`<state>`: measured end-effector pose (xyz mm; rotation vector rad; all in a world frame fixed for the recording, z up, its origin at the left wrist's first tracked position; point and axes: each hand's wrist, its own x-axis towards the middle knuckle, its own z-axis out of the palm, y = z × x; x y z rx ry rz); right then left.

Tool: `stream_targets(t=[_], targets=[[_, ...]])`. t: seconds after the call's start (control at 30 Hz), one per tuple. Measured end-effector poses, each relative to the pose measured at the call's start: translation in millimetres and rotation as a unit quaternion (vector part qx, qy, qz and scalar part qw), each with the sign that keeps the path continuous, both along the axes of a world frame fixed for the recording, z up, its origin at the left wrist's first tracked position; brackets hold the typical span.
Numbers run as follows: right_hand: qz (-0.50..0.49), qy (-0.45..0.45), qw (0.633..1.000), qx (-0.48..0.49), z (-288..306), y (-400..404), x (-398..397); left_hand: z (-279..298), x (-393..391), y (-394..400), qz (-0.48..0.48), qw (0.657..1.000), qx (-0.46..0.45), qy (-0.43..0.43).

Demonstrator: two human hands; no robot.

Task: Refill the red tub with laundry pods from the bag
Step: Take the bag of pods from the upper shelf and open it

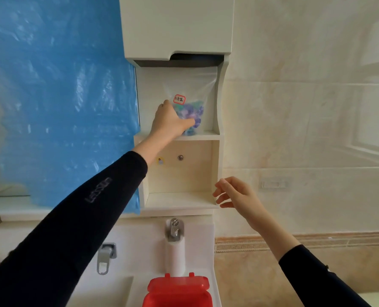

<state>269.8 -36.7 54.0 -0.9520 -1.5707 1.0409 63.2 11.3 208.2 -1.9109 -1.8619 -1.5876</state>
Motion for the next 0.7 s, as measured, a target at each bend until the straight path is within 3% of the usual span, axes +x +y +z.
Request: stream_targets(t=[0.13,0.3,0.7], targets=[[0.010,0.012,1.000,-0.008,-5.1,-7.5,-5.5,-20.6,-4.1,-40.4,-0.068,0.997,0.006,-0.044],[0.015,0.005,0.999,-0.038,-27.2,-20.8,-7.1,-71.5,-14.2,-90.1,-0.144,0.987,-0.052,-0.047],[0.023,0.004,0.993,-0.116,-97.9,-42.9,-17.4,-221.0,-23.1,-160.5,-0.194,0.962,-0.190,-0.034]])
